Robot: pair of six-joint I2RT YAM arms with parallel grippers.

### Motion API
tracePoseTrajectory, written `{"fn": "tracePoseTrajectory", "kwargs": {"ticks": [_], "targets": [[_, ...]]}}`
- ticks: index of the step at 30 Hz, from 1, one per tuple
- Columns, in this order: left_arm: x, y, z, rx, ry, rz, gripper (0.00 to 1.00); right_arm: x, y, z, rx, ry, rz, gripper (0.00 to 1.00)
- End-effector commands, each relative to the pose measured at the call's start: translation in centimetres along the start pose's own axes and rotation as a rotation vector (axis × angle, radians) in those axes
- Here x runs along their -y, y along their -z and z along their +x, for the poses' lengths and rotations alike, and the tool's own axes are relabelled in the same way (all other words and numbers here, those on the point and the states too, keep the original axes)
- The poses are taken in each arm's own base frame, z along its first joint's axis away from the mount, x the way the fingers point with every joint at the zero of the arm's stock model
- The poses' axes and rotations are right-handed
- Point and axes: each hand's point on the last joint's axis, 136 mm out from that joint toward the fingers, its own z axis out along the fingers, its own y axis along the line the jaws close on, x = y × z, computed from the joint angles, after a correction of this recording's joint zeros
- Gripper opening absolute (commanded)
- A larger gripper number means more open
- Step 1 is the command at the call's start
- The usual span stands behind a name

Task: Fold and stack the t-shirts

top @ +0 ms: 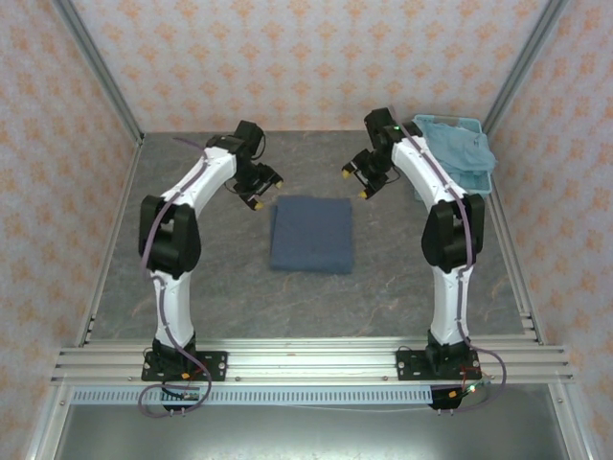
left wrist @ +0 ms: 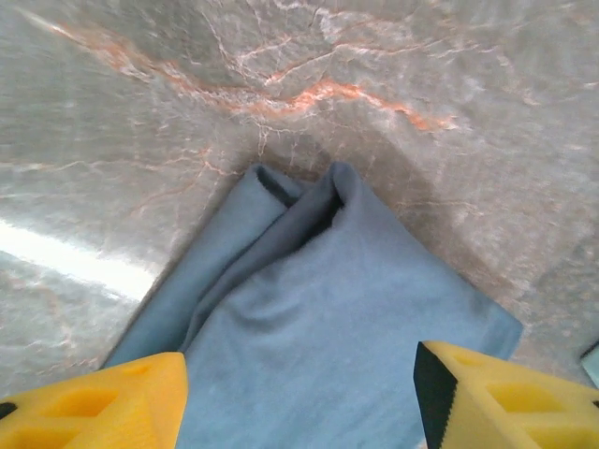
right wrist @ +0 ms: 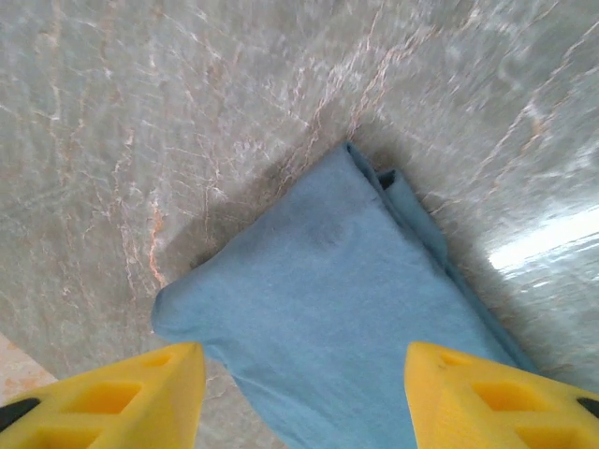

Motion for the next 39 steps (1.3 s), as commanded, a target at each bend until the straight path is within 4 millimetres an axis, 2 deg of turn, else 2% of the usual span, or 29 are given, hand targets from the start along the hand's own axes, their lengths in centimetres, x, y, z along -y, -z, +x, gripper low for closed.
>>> {"fn": "tracePoseTrajectory", "kwargs": {"ticks": [1,3,6,9,10,11,13,16,21,25,29,33,35,39], "targets": [[-2.0,6.4,3.8,0.107,-0.033,0.033,0.64,1.8,4.1,1.5,0.094,0.134,0.006,0.58],[-4.0,4.9,7.9,0.055,0.009,0.065,0.61,4.1,4.2,3.3,0.092,0.185,0.018,0.57],[-6.0,2.7,13.0,-0.024,0.107,0.137,0.6,7.7,3.2,6.1,0.049,0.198,0.014,0.57],[-6.2,1.6,16.0,-0.036,0.197,0.225,0.64,10.4,2.6,8.5,0.032,0.196,-0.015,0.58],[-5.9,1.5,16.4,-0.023,0.22,0.251,0.72,10.9,2.4,9.0,0.026,0.192,-0.028,0.59],[-5.6,1.5,16.7,0.001,0.234,0.284,0.79,11.5,2.2,9.6,0.014,0.184,-0.045,0.59],[-4.8,1.1,17.0,0.045,0.269,0.349,0.81,12.4,1.9,10.4,-0.003,0.172,-0.064,0.59],[-4.6,-0.6,17.3,0.089,0.364,0.42,0.81,13.4,1.9,11.2,-0.023,0.167,-0.074,0.59],[-4.6,-4.2,18.5,0.088,0.465,0.452,0.78,12.8,3.1,12.5,-0.06,0.196,-0.141,0.6],[-3.6,-5.6,19.3,0.084,0.469,0.447,0.76,12.8,3.9,12.9,-0.061,0.199,-0.16,0.6],[-3.2,-7.1,18.6,0.11,0.509,0.465,0.74,13.2,4.4,13.3,-0.062,0.191,-0.17,0.6],[-3.7,-9.0,18.7,0.105,0.538,0.428,0.61,13.8,4.9,13.5,-0.059,0.191,-0.163,0.6],[-3.6,-9.6,18.5,0.115,0.55,0.432,0.51,14.0,5.1,13.6,-0.055,0.19,-0.164,0.6],[-3.5,-10.5,16.7,0.16,0.598,0.445,0.32,14.5,5.2,13.6,-0.051,0.178,-0.162,0.59]]}}
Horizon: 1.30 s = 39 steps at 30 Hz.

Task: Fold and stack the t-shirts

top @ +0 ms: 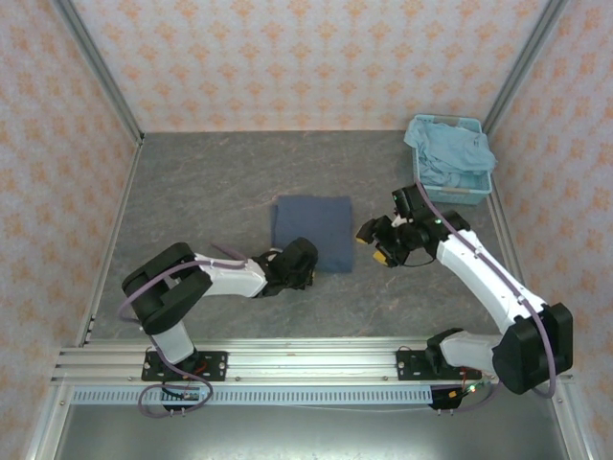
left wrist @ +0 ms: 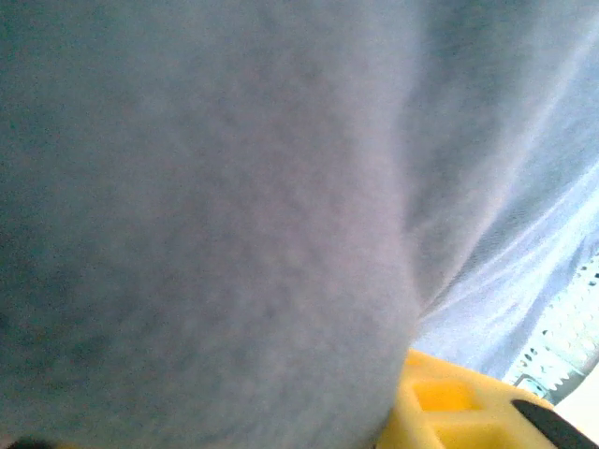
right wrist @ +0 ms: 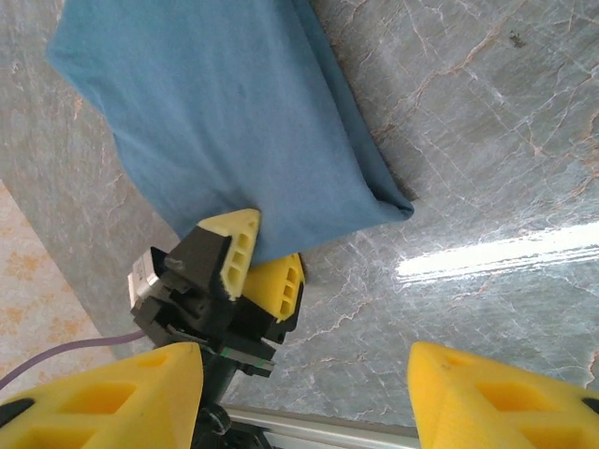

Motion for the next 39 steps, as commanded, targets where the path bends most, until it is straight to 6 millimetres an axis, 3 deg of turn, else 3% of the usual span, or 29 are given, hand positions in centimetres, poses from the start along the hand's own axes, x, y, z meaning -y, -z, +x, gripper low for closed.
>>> {"fn": "tracePoseTrajectory", "kwargs": {"ticks": [1,7,16,21,26,32,39], "targets": [[2.1,-1.3,-2.3,0.082,0.112,0.074,0.29,1.1,0.2,0.5,-0.006,-0.027,0.025,0.59],[3.5,-1.0,-8.3,0.194,0.122,0.065,0.18,1.2,0.9,0.4,0.016,-0.032,0.018,0.59],[5.7,1.9,-21.5,0.3,0.047,-0.007,0.14,1.1,0.9,-0.2,0.042,-0.058,0.009,0.59],[6.9,3.6,-28.8,0.32,-0.005,-0.054,0.14,0.1,0.7,-0.9,0.057,-0.051,-0.028,0.59],[8.0,4.2,-35.4,0.358,-0.021,-0.082,0.14,-2.3,0.7,-1.8,0.072,-0.005,-0.106,0.59],[10.6,1.9,-40.7,0.337,-0.035,-0.058,0.14,-3.9,0.7,-2.8,0.08,0.02,-0.119,0.59],[14.0,0.1,-43.4,0.325,-0.039,-0.03,0.15,-4.1,-0.1,-3.1,0.07,0.015,-0.113,0.59]]}}
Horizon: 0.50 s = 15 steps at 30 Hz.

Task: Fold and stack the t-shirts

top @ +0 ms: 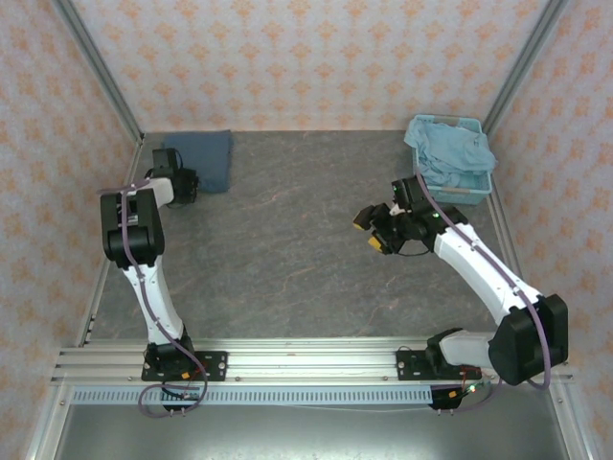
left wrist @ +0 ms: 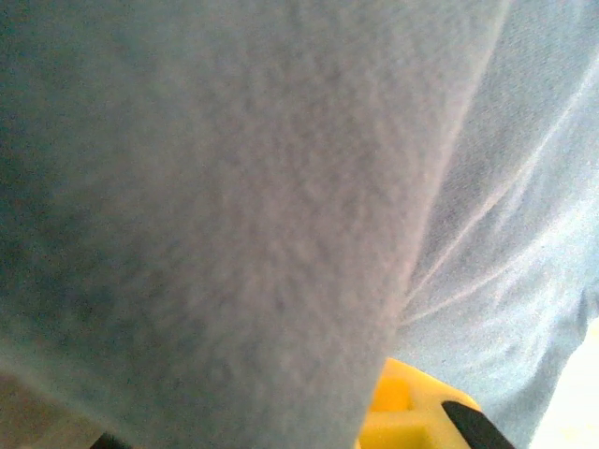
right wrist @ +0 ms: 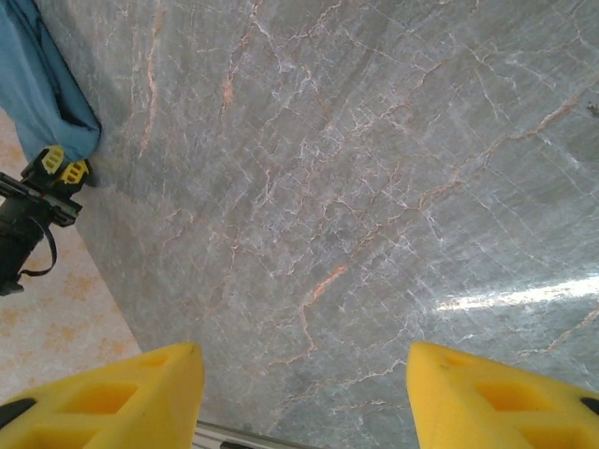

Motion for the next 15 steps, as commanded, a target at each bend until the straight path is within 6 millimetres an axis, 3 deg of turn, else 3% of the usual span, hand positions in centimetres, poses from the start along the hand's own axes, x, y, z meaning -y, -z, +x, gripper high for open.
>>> {"fn": "tracePoseTrajectory", "kwargs": {"ticks": [1,4,7,11,12,13,15], "targets": [[0.4,-1.0,0.0,-0.045,-0.017,-0.02,0.15,-1.3,0.1,-0.6,0.012,0.025,-0.036,0.59],[1.0,-0.9,-0.3,-0.041,-0.02,-0.024,0.18,-2.0,0.0,-0.9,0.023,0.035,-0.059,0.59],[1.2,1.3,-1.1,0.004,-0.049,-0.047,0.39,-4.0,1.0,-1.7,0.078,0.073,-0.135,0.6],[2.4,6.9,-1.3,0.066,-0.133,-0.038,0.6,-6.9,3.7,-3.3,0.227,0.131,-0.263,0.63],[2.7,8.5,-1.3,0.081,-0.16,-0.04,0.7,-7.1,3.8,-3.8,0.253,0.136,-0.278,0.63],[3.4,10.9,-1.2,0.099,-0.203,-0.029,0.96,-8.1,5.3,-4.0,0.304,0.157,-0.33,0.64],[3.8,14.6,-0.8,0.134,-0.283,-0.041,1.0,-8.9,6.4,-4.6,0.369,0.19,-0.371,0.7]]}}
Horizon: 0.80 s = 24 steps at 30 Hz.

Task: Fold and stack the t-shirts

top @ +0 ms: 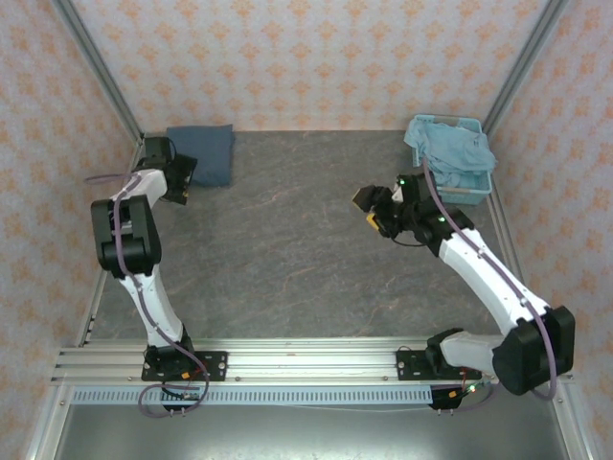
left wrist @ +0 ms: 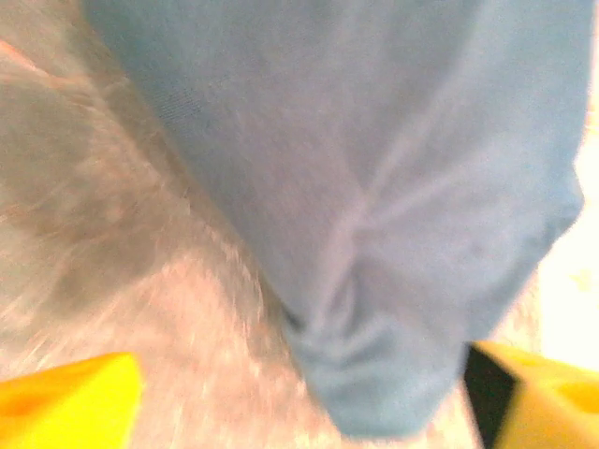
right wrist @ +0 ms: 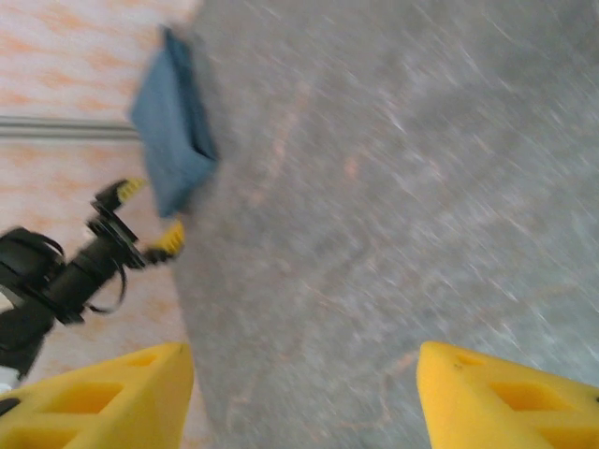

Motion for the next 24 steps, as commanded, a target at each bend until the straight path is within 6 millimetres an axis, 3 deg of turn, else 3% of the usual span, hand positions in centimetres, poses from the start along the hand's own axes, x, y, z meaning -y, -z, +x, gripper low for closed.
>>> {"fn": "tracePoseTrajectory", "kwargs": {"ticks": [1,2,7,11,15,19,21,24], "targets": [[1.2,8.7,-0.6,0.112,-0.176,-0.019,1.0,-3.6,2.3,-3.0,0.19,0.095,-0.127,0.88],[1.5,10.6,-0.2,0.125,-0.216,-0.011,1.0,-3.7,2.8,-3.4,0.214,0.111,-0.112,0.99],[1.7,18.7,1.4,0.239,-0.361,0.032,1.0,-4.5,4.9,-4.9,0.241,0.17,-0.027,0.99],[-0.7,23.2,1.2,0.339,-0.341,-0.02,1.0,-5.8,6.4,-6.2,0.314,0.195,-0.053,0.99],[-3.6,26.4,1.2,0.488,-0.279,-0.035,1.0,-3.4,7.6,-7.7,0.39,0.18,0.111,0.99],[-3.4,25.9,4.1,0.58,-0.578,0.114,1.0,1.5,9.5,-10.2,0.566,0.217,0.382,0.99],[-5.3,24.9,5.4,0.6,-0.753,0.074,1.0,3.0,9.6,-10.9,0.637,0.338,0.427,0.99],[-8.8,22.2,6.9,0.579,-0.881,0.054,1.0,6.2,9.2,-11.2,0.742,0.515,0.495,0.99]]}}
